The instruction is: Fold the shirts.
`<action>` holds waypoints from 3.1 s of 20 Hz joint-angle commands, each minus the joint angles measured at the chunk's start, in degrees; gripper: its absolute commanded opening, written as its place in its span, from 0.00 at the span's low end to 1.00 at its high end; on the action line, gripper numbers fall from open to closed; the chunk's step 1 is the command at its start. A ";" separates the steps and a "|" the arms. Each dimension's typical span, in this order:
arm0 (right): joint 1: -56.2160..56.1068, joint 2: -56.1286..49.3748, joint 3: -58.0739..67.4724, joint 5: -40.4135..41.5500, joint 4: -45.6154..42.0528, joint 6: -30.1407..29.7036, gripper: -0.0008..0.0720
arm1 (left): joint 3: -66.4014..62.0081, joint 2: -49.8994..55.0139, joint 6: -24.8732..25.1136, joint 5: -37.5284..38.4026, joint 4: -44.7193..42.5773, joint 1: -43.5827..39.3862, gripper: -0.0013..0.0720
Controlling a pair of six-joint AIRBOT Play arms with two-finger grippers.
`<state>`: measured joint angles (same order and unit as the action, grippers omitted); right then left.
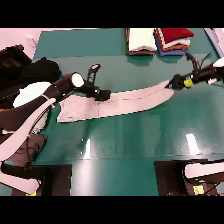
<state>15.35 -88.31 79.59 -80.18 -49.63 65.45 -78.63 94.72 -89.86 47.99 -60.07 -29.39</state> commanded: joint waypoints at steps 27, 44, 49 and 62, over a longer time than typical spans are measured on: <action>-52.04 -5.97 23.61 21.75 12.50 7.13 0.04 | -10.60 -25.92 0.52 12.55 -22.75 24.20 0.05; -29.86 -6.36 12.50 5.81 -5.35 12.59 0.40 | -6.99 -33.29 0.96 12.76 -21.92 21.03 0.05; -26.86 -4.68 -5.35 19.32 3.41 11.50 0.78 | -5.49 -33.29 0.96 10.78 -19.32 21.03 0.05; -39.67 -23.93 9.53 22.82 17.97 3.65 0.03 | -5.09 -32.46 0.96 11.65 -16.52 21.03 0.05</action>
<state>-22.46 -110.32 85.47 -58.96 -32.75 70.26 -83.74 62.19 -88.92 59.55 -77.80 -8.36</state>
